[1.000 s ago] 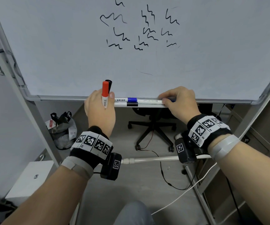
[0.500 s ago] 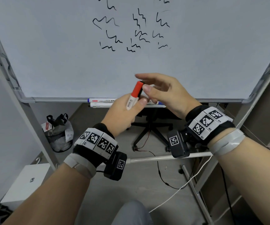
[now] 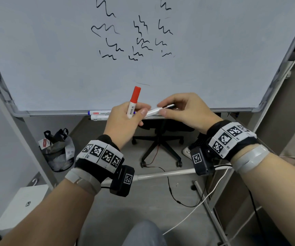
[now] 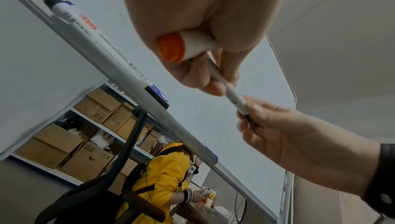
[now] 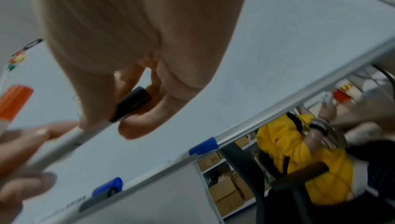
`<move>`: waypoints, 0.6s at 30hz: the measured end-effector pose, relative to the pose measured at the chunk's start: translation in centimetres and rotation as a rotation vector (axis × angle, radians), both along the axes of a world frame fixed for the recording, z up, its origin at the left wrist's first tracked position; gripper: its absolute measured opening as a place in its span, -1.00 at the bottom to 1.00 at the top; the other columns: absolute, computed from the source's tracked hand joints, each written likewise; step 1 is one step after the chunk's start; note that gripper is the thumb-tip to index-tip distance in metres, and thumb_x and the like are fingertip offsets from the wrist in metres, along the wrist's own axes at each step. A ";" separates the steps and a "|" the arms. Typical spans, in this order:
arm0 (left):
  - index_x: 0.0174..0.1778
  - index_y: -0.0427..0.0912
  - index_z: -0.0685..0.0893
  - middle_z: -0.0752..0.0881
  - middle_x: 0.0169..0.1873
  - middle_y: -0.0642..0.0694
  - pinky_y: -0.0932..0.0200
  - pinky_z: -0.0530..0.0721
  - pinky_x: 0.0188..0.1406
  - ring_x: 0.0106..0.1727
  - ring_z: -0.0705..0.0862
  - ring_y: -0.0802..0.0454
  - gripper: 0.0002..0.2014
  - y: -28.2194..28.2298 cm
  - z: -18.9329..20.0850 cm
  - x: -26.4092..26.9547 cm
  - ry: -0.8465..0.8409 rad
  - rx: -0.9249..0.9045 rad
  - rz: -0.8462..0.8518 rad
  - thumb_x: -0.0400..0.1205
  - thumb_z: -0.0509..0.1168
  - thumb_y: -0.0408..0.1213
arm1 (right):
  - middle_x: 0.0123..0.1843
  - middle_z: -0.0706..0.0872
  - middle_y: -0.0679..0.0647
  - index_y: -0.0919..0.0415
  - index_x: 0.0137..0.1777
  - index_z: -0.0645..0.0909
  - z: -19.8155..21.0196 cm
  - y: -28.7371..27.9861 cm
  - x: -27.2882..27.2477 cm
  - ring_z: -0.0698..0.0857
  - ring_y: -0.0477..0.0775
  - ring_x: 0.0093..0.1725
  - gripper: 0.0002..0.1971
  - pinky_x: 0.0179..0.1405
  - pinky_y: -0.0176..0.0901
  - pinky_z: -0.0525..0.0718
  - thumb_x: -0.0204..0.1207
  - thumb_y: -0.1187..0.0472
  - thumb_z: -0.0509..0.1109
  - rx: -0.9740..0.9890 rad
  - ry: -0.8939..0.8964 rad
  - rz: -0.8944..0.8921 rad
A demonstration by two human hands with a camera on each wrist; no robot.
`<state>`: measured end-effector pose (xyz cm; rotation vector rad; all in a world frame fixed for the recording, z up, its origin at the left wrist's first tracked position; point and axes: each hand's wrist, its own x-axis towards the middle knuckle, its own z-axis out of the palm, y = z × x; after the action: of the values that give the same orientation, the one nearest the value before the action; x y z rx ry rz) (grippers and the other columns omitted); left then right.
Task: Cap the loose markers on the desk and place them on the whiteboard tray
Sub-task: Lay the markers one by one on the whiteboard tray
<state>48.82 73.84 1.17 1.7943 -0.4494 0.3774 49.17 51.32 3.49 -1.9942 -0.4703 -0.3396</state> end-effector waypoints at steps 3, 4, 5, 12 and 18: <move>0.08 0.03 0.83 0.85 -0.09 0.04 0.26 0.64 -0.24 -0.23 0.81 0.15 -0.84 -0.2 0.0 -0.1 -0.026 -0.046 0.035 0.75 0.32 -0.16 | -0.04 0.91 -0.08 0.02 0.10 0.90 0.1 -0.3 0.0 0.83 -0.16 -0.05 -0.83 0.05 -0.25 0.72 0.52 0.15 0.65 -0.167 -0.017 -0.039; 0.11 0.01 0.82 0.83 -0.05 0.06 0.30 0.65 -0.17 -0.17 0.80 0.22 -0.80 -0.2 0.0 -0.2 -0.053 -0.065 0.074 0.78 0.27 -0.15 | -0.08 0.89 -0.13 -0.01 0.09 0.90 0.0 -0.4 0.1 0.78 -0.26 -0.11 -0.85 -0.02 -0.29 0.65 0.54 0.13 0.64 -0.169 -0.036 -0.078; 0.14 0.01 0.80 0.82 -0.01 0.09 0.35 0.65 -0.07 -0.08 0.77 0.28 -0.77 -0.1 0.0 -0.2 -0.087 -0.074 0.120 0.81 0.21 -0.14 | -0.08 0.85 -0.17 -0.06 0.08 0.90 -0.2 -0.6 0.3 0.73 -0.30 -0.12 -0.86 -0.03 -0.30 0.59 0.54 0.10 0.63 -0.164 -0.057 -0.123; 0.17 0.24 0.71 0.79 0.16 0.15 -0.13 0.67 0.37 0.28 0.72 0.14 -0.77 1.0 -0.3 1.0 -0.181 -0.023 0.251 0.80 0.13 -0.03 | 0.05 0.67 -0.17 -0.53 -0.14 0.77 -2.0 -1.6 1.8 0.57 0.20 0.33 -0.93 0.41 0.15 0.61 0.39 -0.29 0.55 -0.341 -0.078 -0.385; 0.17 0.11 0.67 0.73 0.05 0.24 0.55 0.53 0.05 0.08 0.67 0.44 -0.83 0.5 -0.5 0.5 -0.126 -0.066 0.176 0.82 0.16 -0.11 | -0.04 0.66 -0.25 -0.48 -0.17 0.76 -2.9 -1.6 2.4 0.61 0.24 0.29 -0.85 0.31 0.07 0.64 0.49 -0.11 0.61 -0.323 -0.064 -0.414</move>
<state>49.36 74.35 0.70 1.7568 -0.3631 0.6236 51.62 49.74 0.60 -2.4017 -0.1509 -0.6164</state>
